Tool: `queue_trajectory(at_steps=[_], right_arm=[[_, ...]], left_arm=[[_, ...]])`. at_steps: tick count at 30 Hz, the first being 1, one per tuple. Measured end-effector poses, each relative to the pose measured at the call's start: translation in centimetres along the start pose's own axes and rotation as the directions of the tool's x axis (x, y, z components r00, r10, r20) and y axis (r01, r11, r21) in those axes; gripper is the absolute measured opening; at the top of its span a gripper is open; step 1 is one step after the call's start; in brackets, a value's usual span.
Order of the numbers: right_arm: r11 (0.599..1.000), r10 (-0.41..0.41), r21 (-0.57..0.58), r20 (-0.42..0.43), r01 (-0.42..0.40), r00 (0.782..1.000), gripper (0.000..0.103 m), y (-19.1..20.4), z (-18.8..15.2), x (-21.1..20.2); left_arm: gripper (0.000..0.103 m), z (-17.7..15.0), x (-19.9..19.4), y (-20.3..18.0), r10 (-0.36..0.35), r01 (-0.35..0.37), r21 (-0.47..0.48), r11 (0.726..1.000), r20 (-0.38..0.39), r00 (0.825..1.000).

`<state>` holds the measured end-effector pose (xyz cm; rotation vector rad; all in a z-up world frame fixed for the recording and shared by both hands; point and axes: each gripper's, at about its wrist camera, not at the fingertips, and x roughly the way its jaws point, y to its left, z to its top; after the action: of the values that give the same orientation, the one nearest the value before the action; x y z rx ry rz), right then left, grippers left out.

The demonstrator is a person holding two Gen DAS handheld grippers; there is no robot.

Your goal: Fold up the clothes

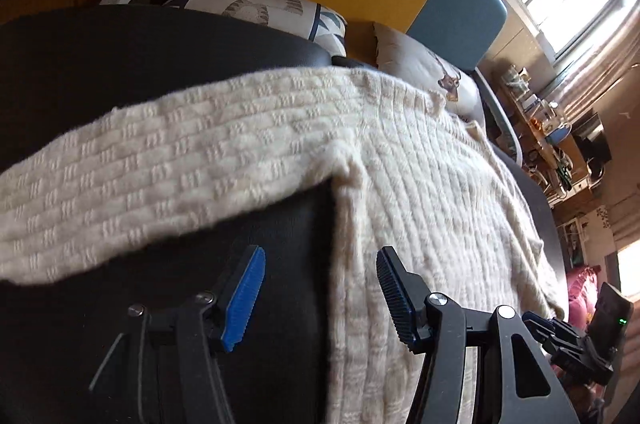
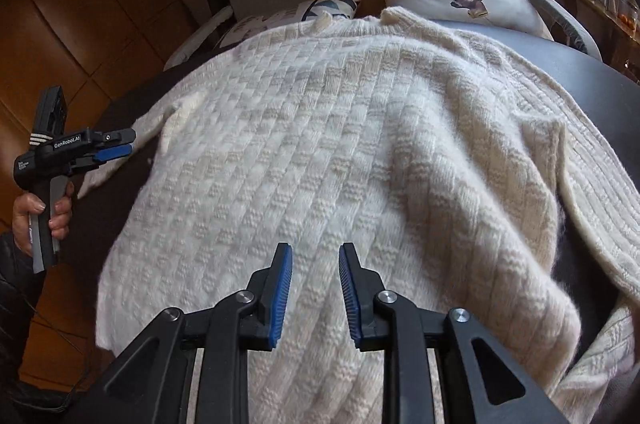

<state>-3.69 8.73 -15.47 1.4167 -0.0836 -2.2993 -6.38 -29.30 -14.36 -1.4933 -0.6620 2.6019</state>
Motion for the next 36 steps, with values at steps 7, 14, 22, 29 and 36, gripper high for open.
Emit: queue_trajectory(at_steps=[7,14,22,29,36], right_arm=[[0.994,-0.073,-0.090,-0.034,0.069,0.997,0.024,1.6,-2.3,-0.2],[0.977,-0.186,-0.121,-0.096,0.174,0.978,0.024,0.4,-2.3,1.0],[0.974,-0.200,-0.128,-0.115,0.185,0.973,0.023,-0.3,-2.7,0.7],[0.998,-0.064,0.000,-0.064,0.064,0.996,0.025,-1.7,-3.1,-1.6],[0.993,0.073,0.090,-0.019,-0.071,0.997,0.025,-3.2,-6.2,-5.9]], left_arm=[[0.060,1.8,3.8,-1.5,0.038,-0.038,0.036,0.999,0.012,0.999],[0.005,2.5,5.2,-4.5,0.200,-0.213,0.198,0.957,0.082,0.976],[0.018,2.3,5.2,-2.8,0.128,-0.132,0.136,0.982,0.033,0.991],[0.046,-2.3,-0.6,-2.5,0.006,-0.008,0.085,0.996,0.032,0.999],[0.054,-10.3,-3.4,-2.5,0.022,-0.021,0.044,0.999,-0.030,0.999]])
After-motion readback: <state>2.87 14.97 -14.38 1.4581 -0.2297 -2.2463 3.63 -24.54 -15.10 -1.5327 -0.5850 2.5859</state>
